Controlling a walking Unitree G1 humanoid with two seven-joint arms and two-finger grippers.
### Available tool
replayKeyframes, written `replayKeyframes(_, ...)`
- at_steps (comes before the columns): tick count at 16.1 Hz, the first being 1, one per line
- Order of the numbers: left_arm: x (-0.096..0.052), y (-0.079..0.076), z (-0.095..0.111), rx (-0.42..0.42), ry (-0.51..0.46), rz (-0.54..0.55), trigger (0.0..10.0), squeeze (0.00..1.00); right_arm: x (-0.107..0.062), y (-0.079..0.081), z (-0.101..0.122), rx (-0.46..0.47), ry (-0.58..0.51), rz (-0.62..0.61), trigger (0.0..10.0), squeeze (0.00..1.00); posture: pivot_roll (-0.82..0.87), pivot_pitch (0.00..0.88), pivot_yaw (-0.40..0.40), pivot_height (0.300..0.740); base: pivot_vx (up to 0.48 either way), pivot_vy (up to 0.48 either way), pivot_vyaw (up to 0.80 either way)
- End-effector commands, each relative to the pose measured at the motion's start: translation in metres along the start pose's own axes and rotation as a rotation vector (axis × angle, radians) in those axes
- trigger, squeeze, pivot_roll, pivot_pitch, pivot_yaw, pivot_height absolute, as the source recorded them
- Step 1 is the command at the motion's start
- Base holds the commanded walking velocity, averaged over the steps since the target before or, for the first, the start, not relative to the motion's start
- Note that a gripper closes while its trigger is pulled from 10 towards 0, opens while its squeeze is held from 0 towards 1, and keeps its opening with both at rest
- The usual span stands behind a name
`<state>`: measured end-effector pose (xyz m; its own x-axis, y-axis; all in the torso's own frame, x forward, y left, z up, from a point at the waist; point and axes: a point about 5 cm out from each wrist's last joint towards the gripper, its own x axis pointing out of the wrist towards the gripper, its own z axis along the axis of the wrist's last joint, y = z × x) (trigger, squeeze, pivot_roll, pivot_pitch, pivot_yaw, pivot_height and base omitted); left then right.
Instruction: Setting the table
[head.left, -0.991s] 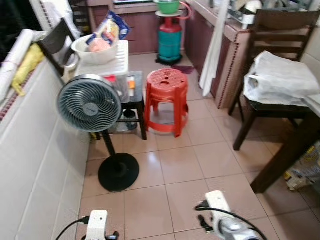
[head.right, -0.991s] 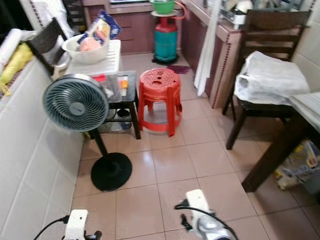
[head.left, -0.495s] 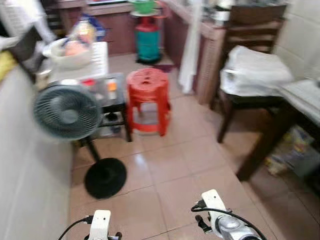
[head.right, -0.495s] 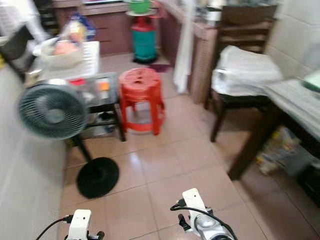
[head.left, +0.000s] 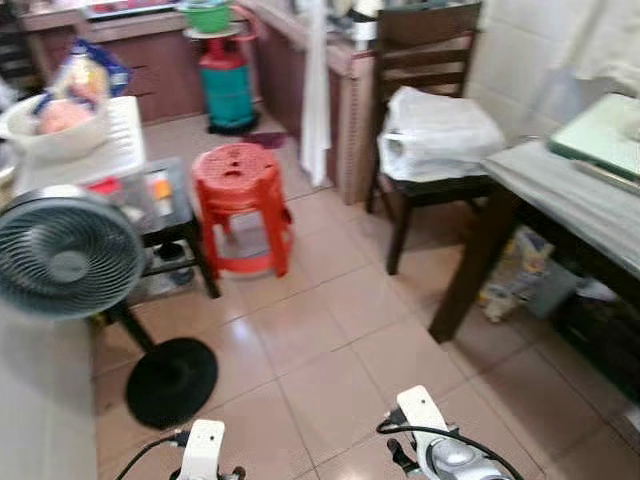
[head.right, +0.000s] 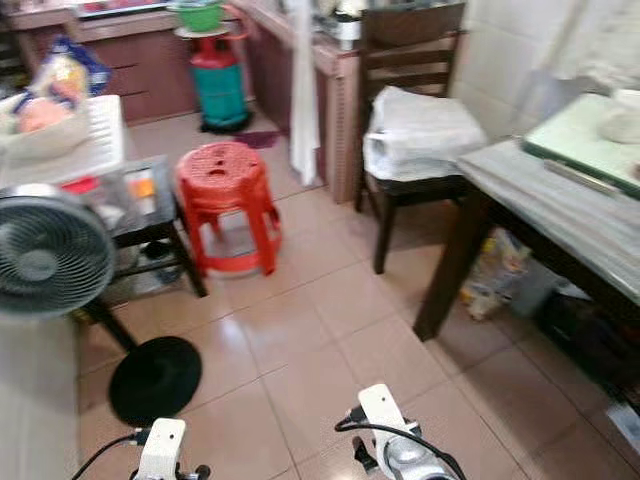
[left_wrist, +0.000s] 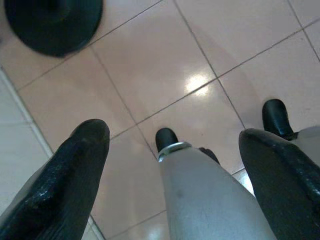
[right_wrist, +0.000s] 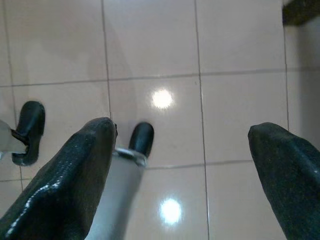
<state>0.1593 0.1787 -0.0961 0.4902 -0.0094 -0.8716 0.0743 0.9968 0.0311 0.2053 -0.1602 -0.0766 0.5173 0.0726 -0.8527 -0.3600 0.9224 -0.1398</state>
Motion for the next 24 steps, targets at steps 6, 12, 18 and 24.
replayKeyframes(6, 0.0002, 0.0025, 0.0017, 0.016, 0.014, -0.005, 10.0, 0.00, -0.0004, -0.0003, -0.0034, -0.038, 0.006, 0.002, 10.0, 0.00, -0.03, 0.000, 0.047, 0.740, 0.000, 0.000, -0.76)
replayKeyframes(12, 0.0007, 0.0002, 0.0043, 0.034, 0.012, -0.030, 10.0, 0.00, -0.0008, -0.0016, -0.0048, -0.055, 0.008, 0.003, 10.0, 0.00, -0.03, 0.000, 0.047, 0.740, 0.000, 0.000, -0.76)
replayKeyframes(18, 0.0008, -0.0009, 0.0036, 0.043, 0.023, -0.036, 10.0, 0.00, -0.0009, -0.0020, -0.0053, -0.076, 0.008, 0.004, 10.0, 0.00, -0.04, 0.000, 0.047, 0.740, 0.000, 0.000, -0.76)
replayKeyframes(24, 0.0006, -0.0007, 0.0025, 0.054, 0.027, -0.039, 10.0, 0.00, -0.0009, -0.0015, -0.0058, -0.094, 0.008, 0.005, 10.0, 0.00, -0.04, 0.000, 0.046, 0.740, 0.000, 0.000, -0.76)
